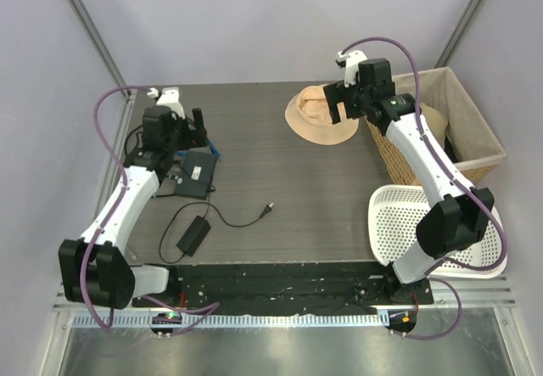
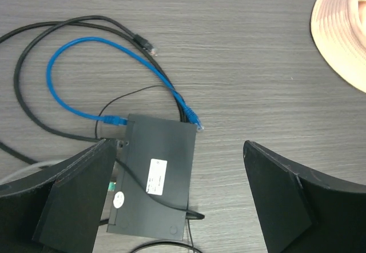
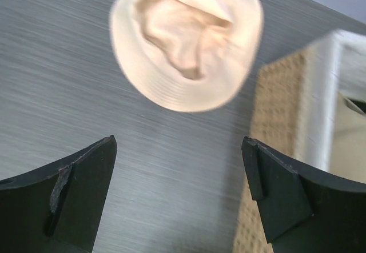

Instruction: Pull the plug from the switch port

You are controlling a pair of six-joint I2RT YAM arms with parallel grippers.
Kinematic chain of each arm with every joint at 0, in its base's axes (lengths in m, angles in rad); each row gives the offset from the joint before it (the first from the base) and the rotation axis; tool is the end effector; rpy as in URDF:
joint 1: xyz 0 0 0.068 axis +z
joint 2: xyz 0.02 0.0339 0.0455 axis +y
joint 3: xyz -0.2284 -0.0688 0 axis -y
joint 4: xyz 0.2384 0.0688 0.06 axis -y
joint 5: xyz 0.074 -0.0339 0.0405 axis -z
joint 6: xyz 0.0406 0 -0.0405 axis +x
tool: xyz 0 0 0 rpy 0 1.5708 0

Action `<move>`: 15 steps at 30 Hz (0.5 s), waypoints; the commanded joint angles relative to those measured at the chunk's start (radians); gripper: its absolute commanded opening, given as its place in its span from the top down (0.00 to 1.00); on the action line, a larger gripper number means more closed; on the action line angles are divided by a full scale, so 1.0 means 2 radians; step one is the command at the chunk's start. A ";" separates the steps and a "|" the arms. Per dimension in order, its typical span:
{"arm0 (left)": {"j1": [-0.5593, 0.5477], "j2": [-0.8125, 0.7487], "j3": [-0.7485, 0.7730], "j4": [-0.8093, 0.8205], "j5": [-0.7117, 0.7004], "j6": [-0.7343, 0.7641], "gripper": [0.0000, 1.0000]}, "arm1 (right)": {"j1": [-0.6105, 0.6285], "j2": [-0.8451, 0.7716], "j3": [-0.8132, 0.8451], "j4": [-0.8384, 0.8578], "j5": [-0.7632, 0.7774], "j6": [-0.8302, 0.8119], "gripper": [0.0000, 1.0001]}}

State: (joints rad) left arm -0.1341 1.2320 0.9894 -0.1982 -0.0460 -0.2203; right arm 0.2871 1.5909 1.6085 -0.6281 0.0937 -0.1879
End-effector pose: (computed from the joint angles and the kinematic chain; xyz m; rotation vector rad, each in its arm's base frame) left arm 0.2911 -0.0374 0.2810 -0.1162 2.0123 -0.1796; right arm 0.3422 0.0971 0.3404 -0.4607 2.1293 -0.0457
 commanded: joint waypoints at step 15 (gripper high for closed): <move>0.012 0.033 0.131 -0.218 0.006 0.143 0.00 | 0.047 0.057 0.019 0.033 -0.234 0.004 0.11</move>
State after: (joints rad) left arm -0.1822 1.3746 1.3071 -0.4786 0.0113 -0.0151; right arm 0.3668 1.7279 1.6287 -0.5304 -0.3290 -0.1772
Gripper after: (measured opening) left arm 0.996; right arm 0.889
